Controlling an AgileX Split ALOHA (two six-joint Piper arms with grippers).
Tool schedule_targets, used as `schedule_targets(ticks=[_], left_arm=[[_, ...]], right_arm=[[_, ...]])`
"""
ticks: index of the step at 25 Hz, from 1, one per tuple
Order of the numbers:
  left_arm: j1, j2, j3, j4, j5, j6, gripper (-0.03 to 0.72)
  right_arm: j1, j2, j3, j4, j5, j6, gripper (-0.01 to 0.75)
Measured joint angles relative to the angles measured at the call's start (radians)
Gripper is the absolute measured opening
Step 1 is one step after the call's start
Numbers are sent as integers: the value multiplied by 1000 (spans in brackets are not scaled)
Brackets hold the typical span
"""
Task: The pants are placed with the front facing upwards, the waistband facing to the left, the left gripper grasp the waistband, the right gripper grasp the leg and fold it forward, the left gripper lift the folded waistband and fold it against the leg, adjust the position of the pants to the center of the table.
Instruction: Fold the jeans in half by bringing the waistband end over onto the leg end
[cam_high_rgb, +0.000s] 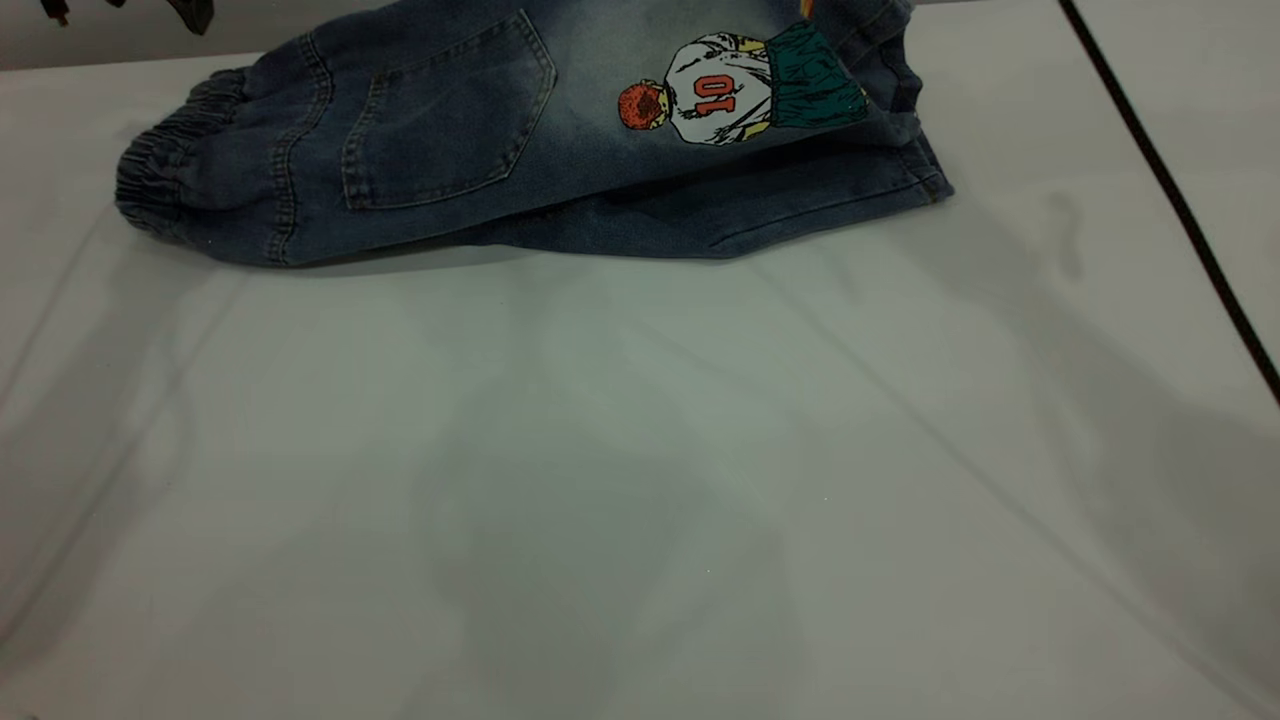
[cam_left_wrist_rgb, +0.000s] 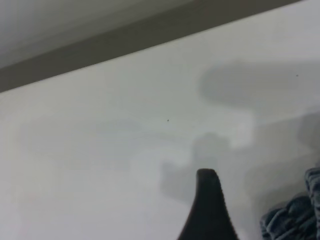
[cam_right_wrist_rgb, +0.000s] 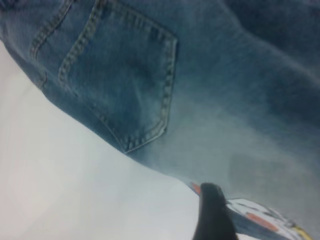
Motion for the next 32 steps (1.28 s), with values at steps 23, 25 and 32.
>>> schedule_targets(ticks=[23, 25, 32], left_arm=[[0, 0, 0, -5, 51, 1, 489], [0, 0, 0, -5, 72, 1, 489], [0, 0, 0, -5, 215, 1, 489]], right_arm=[[59, 225, -28, -159, -246, -6, 395], [58, 209, -78, -202, -191, -4, 395], [58, 200, -278, -192, -50, 24, 395]])
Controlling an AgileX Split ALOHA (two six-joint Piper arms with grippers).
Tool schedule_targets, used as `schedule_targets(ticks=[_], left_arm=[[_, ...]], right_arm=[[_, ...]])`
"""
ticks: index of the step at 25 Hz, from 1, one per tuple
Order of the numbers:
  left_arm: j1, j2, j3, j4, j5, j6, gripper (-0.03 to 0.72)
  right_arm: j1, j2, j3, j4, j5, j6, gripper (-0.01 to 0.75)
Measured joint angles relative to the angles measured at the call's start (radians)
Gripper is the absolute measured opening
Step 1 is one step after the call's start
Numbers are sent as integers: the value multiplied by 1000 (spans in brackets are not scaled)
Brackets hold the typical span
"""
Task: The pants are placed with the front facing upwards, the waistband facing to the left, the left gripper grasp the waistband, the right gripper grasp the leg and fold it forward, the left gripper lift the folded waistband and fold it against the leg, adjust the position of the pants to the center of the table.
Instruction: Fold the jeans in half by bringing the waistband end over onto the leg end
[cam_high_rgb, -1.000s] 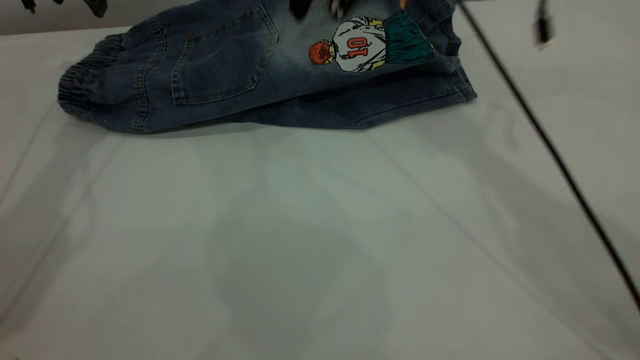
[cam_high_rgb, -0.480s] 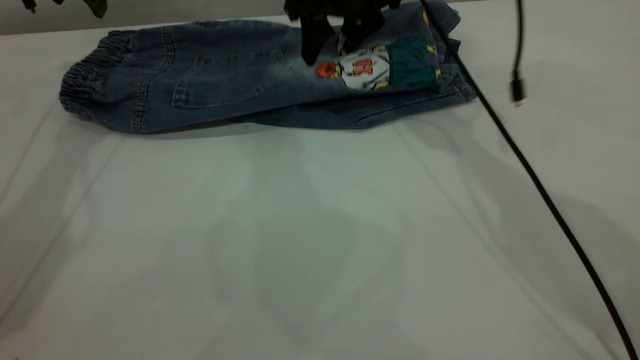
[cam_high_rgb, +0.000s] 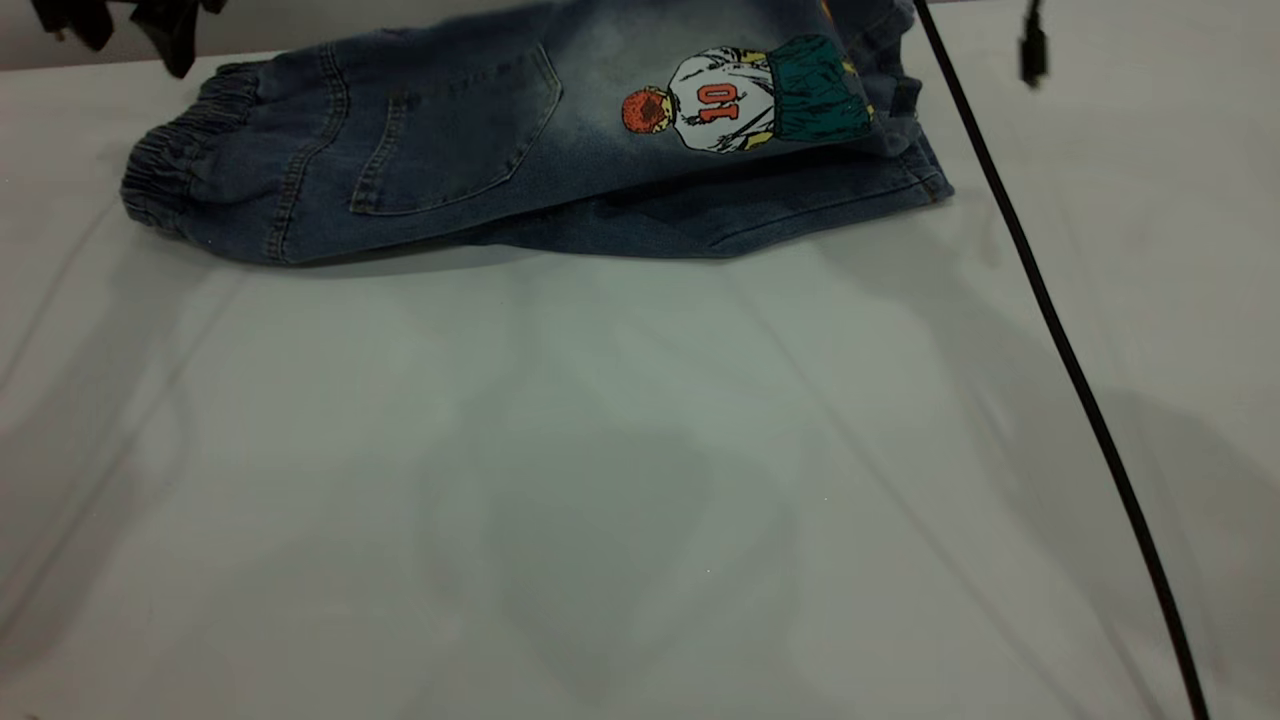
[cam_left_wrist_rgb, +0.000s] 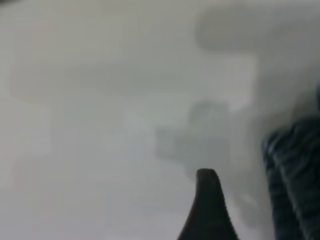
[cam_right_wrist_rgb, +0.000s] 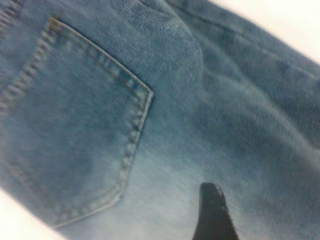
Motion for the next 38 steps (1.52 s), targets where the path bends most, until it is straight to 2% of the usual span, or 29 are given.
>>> schedule_targets(ticks=[5, 8, 15, 29, 34, 38], left_arm=[[0, 0, 0, -36, 133, 0, 489], [0, 0, 0, -53, 156, 0, 489], [0, 15, 0, -169, 130, -2, 489], [1, 107, 0, -206, 75, 0, 489], [2, 111, 0, -311, 8, 42, 487], [1, 113, 0, -379, 5, 55, 456]], right_arm=[[0, 13, -16, 82, 16, 0, 395], [0, 27, -15, 123, 38, -1, 395], [0, 31, -15, 145, 50, -3, 395], [1, 31, -15, 148, 50, -4, 395], [1, 31, -15, 148, 50, -4, 395], [1, 31, -15, 149, 50, -6, 395]])
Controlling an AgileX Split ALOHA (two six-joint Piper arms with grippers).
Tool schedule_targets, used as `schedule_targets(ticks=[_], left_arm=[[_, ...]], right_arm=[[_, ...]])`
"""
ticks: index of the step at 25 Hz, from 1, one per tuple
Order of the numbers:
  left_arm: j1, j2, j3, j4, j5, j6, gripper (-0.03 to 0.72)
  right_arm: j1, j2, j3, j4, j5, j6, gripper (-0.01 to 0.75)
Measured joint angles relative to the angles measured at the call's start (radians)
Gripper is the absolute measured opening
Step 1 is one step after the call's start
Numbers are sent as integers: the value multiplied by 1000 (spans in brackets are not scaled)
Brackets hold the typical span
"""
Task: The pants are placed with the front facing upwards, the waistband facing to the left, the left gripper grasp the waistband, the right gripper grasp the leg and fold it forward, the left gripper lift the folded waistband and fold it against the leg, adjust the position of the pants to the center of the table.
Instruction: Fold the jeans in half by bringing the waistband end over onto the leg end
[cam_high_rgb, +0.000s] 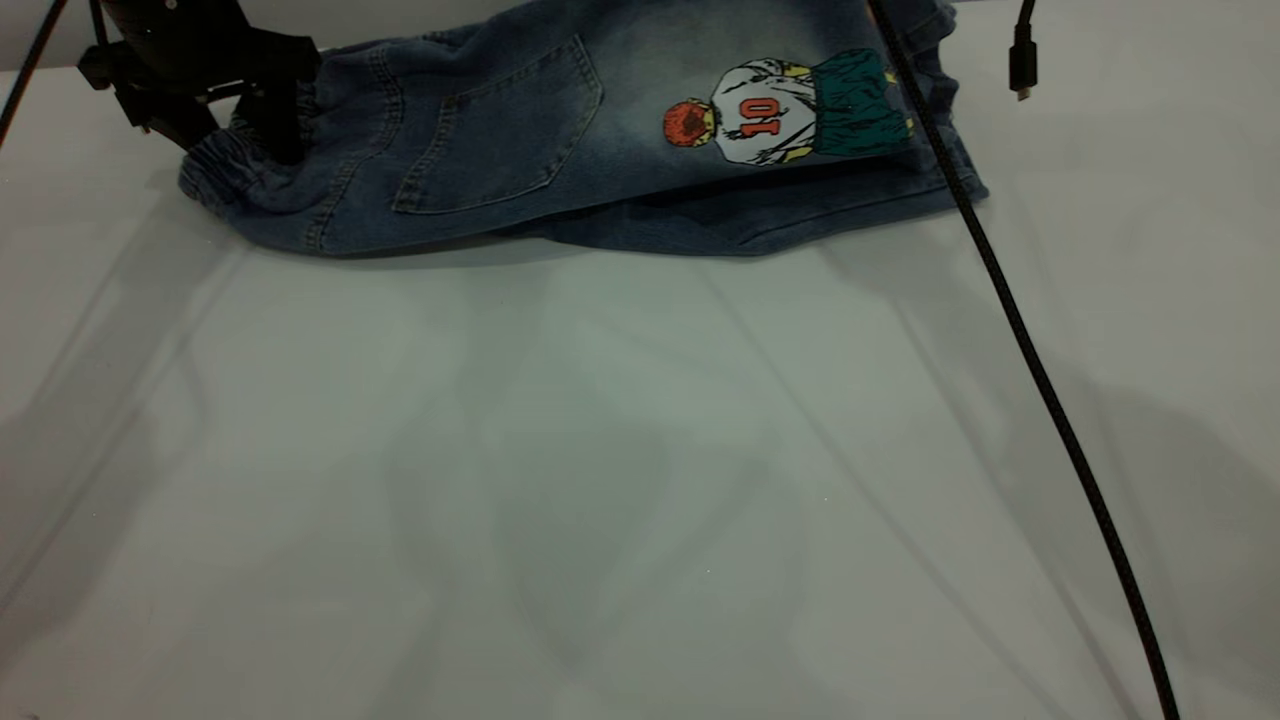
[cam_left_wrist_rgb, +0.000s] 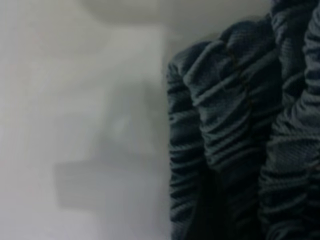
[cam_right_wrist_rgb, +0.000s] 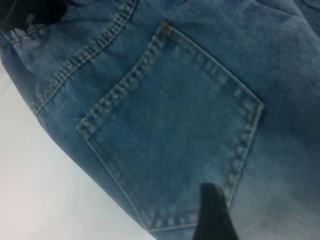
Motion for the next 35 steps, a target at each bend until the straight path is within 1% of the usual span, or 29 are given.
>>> schedule_targets(ticks=[3, 5, 8, 9, 10, 15, 20, 22, 23, 26, 29, 33, 35], left_arm=[[0, 1, 0, -5, 2, 0, 386], [-1, 1, 0, -7, 4, 0, 316], [-2, 0, 1, -7, 9, 0, 183], [-2, -2, 1, -6, 9, 0, 152], [-2, -5, 1, 1, 9, 4, 141], [0, -38, -30, 24, 30, 27, 141], [-1, -55, -120, 17, 116, 31, 141], [-1, -58, -161, 15, 149, 31, 141], [-1, -65, -175, 15, 151, 31, 141], [-9, -73, -220, 11, 152, 31, 141], [-28, -71, -255, -1, 192, 63, 141], [-72, -72, -288, -20, 206, 97, 141], [-92, -72, -300, -20, 212, 106, 141]], right_arm=[[0, 0, 0, 0, 0, 0, 395], [0, 0, 0, 0, 0, 1, 395], [0, 0, 0, 0, 0, 1, 395], [0, 0, 0, 0, 0, 1, 395], [0, 0, 0, 0, 0, 1, 395], [0, 0, 0, 45, 0, -1, 395], [0, 23, 0, 157, 0, -1, 395], [10, 43, 0, 196, -4, -1, 395], [18, 55, 0, 228, -5, -4, 395], [49, 91, 0, 248, -9, -9, 395], [71, 107, -1, 252, -57, -27, 395], [69, 110, -1, 241, -125, -27, 395], [64, 110, -2, 206, -156, -25, 391]])
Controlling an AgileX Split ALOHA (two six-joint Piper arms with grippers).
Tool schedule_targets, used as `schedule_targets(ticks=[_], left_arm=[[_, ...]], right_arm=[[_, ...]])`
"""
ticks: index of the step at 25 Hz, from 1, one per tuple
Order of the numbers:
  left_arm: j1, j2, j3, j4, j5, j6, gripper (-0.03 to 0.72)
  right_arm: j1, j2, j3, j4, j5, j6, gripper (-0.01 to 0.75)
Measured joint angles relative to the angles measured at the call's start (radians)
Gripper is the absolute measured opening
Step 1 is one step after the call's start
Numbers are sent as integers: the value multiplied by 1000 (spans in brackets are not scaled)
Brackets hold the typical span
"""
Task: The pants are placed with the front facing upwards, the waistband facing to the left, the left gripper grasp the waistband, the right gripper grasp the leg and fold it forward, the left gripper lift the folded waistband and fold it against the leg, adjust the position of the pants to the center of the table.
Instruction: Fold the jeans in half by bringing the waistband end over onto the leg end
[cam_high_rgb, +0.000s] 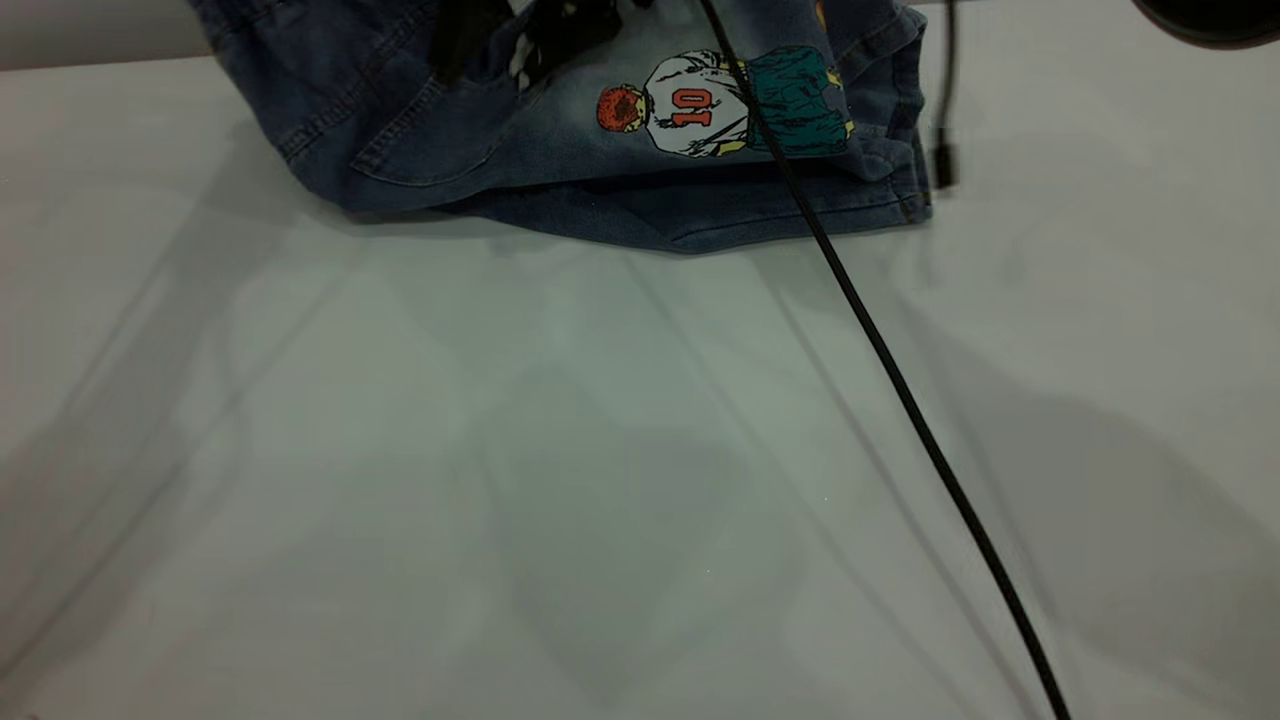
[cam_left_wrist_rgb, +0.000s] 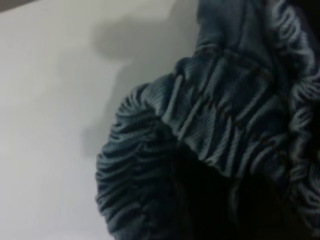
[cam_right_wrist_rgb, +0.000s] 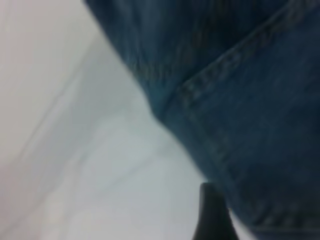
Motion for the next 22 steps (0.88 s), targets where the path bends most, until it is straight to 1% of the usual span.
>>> schedule_targets(ticks=[4, 10, 14, 16, 22], left_arm=[[-33, 0, -32, 1, -1, 2, 141], [-50, 0, -108, -28, 27, 3, 141], [-53, 0, -167, -101, 48, 39, 141], [-58, 0, -190, -132, 48, 57, 141], [-69, 0, -199, -119, 43, 56, 141]], right_arm=[[-1, 14, 0, -136, -49, 43, 378], [-1, 72, 0, -334, -27, 129, 375], [-1, 83, -6, -351, -19, 129, 374], [-1, 82, -28, -348, 4, 129, 374], [-6, 69, -135, -347, 58, 129, 374]])
